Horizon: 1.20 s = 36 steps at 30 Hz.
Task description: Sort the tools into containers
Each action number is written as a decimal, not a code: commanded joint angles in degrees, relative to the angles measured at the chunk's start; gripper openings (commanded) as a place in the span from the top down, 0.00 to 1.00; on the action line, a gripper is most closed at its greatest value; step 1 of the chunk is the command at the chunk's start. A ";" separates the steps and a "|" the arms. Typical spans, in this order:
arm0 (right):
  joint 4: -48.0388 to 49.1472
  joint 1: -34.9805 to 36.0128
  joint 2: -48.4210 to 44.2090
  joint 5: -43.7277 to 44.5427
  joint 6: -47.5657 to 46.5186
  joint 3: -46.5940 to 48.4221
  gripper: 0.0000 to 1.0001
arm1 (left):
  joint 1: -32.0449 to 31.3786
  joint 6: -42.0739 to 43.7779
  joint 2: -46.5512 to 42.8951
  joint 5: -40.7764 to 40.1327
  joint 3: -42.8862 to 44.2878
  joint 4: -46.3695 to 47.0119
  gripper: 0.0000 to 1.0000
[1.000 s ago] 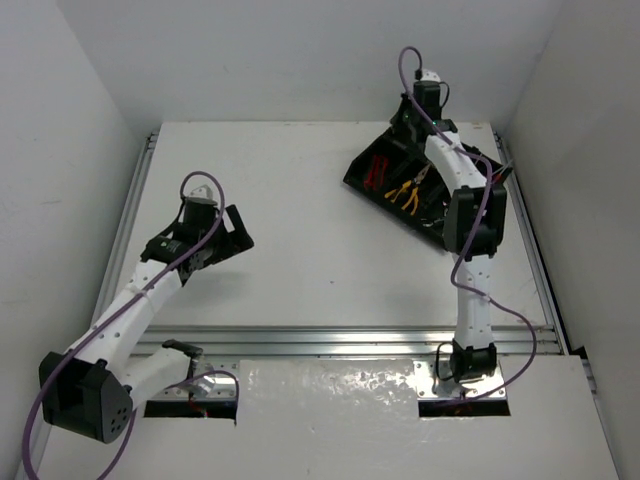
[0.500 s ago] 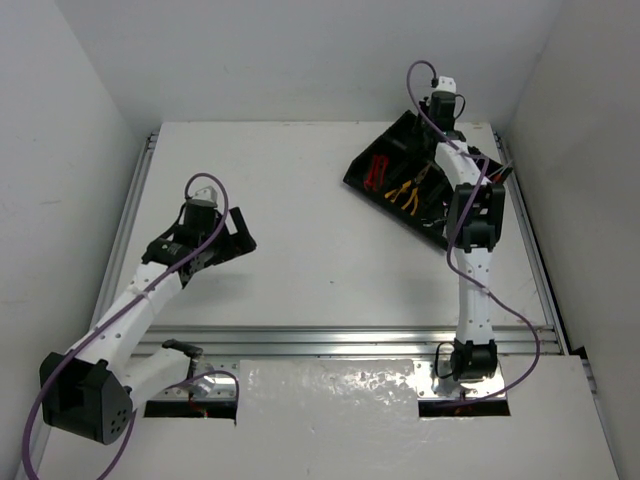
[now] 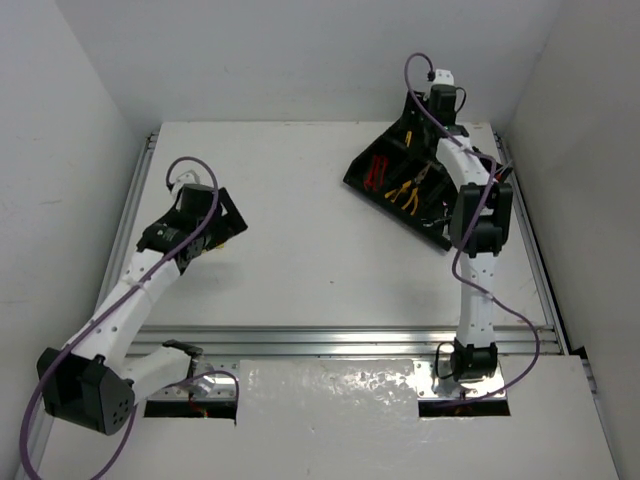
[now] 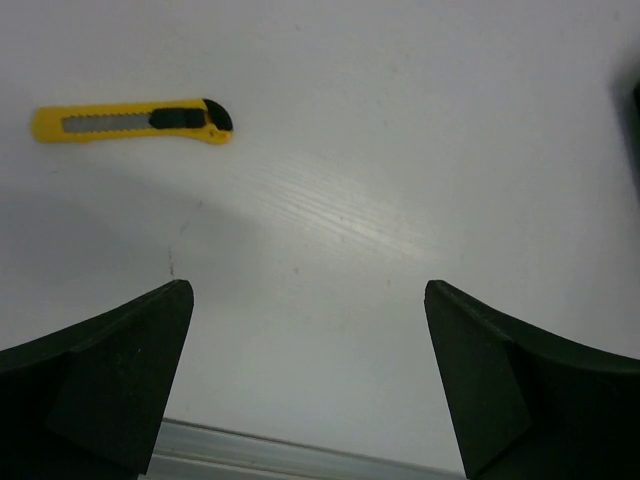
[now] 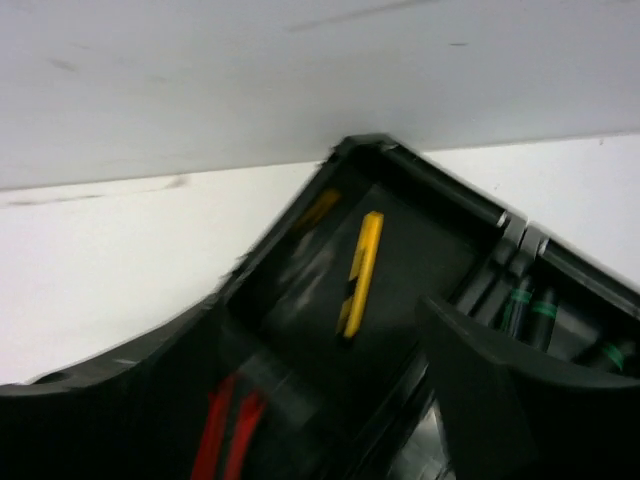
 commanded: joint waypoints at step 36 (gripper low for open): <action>-7.77 30.01 -72.74 -11.02 11.45 -75.45 0.01 | 21.56 -40.16 44.94 -2.05 3.84 1.97 0.89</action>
